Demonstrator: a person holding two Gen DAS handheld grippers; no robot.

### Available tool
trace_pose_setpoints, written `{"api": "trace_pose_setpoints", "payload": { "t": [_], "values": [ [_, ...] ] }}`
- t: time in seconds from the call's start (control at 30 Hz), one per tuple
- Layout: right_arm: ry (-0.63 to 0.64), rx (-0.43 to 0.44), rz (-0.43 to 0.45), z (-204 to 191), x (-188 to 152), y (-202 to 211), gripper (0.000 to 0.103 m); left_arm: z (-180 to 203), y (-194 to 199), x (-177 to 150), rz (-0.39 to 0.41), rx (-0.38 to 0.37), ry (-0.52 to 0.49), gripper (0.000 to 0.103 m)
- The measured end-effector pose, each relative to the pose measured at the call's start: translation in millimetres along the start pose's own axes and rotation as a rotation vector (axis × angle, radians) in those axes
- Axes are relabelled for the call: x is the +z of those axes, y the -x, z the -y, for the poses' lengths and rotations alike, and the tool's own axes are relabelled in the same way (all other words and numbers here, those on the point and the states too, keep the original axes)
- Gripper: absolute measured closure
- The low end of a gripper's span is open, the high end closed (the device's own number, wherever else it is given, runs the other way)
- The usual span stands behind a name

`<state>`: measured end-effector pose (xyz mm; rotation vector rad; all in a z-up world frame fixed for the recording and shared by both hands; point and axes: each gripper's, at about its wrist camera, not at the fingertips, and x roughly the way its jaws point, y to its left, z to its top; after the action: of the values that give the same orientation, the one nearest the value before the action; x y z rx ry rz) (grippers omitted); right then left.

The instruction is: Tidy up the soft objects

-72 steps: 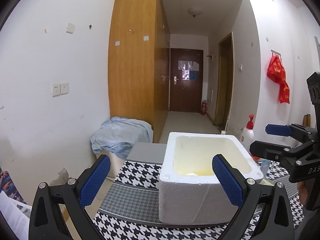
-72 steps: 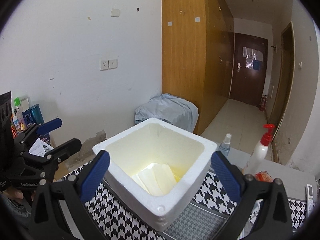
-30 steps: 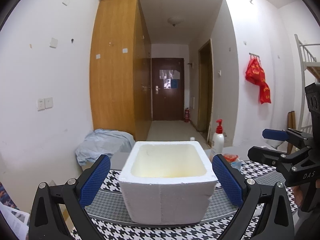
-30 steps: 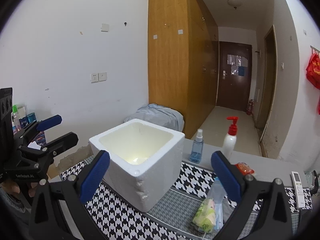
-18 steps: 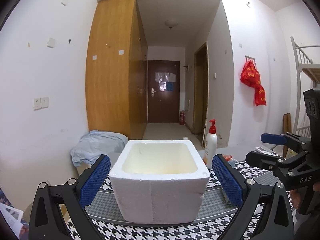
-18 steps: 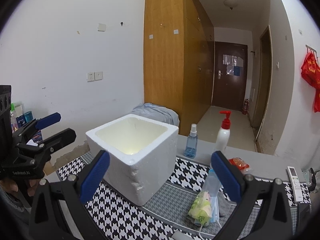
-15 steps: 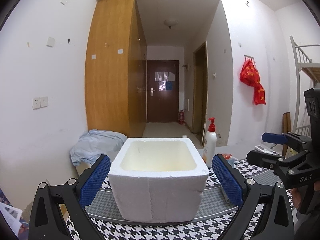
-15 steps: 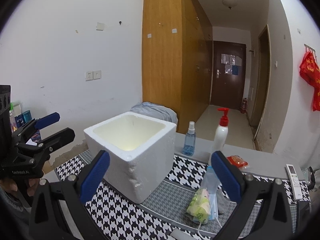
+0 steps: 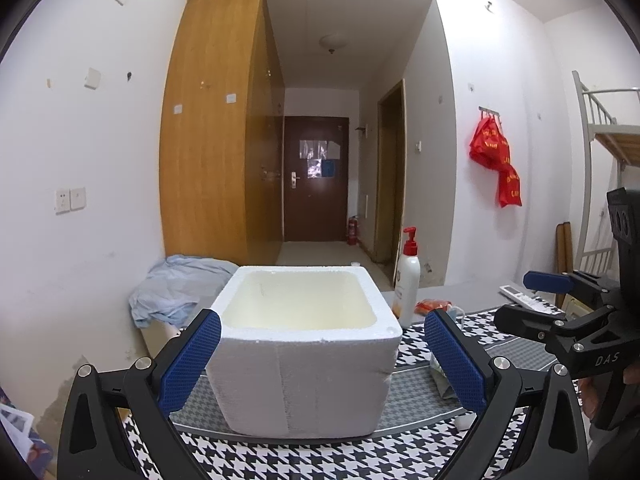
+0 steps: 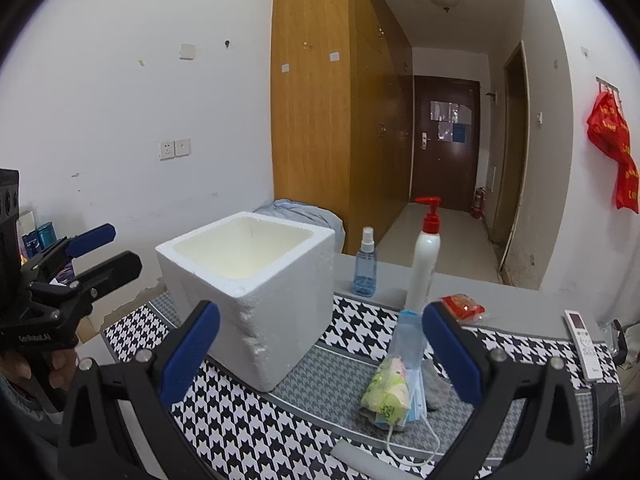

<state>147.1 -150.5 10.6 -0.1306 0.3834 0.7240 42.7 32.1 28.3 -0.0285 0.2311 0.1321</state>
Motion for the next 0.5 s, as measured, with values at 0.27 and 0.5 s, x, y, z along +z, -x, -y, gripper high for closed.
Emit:
{"api": "trace_pose_setpoints", "payload": {
  "t": [0.27,0.5],
  "values": [
    [-0.029,-0.022,-0.030,8.7,-20.6,-1.6,0.001,1.0,-5.0,-14.2,-0.018,0.005,0.014,0.001],
    [-0.066,-0.023,-0.044,15.3,-34.0,-1.6,0.001,5.9,-6.2,-24.0,-0.028,-0.034,0.017,0.001]
  ]
}}
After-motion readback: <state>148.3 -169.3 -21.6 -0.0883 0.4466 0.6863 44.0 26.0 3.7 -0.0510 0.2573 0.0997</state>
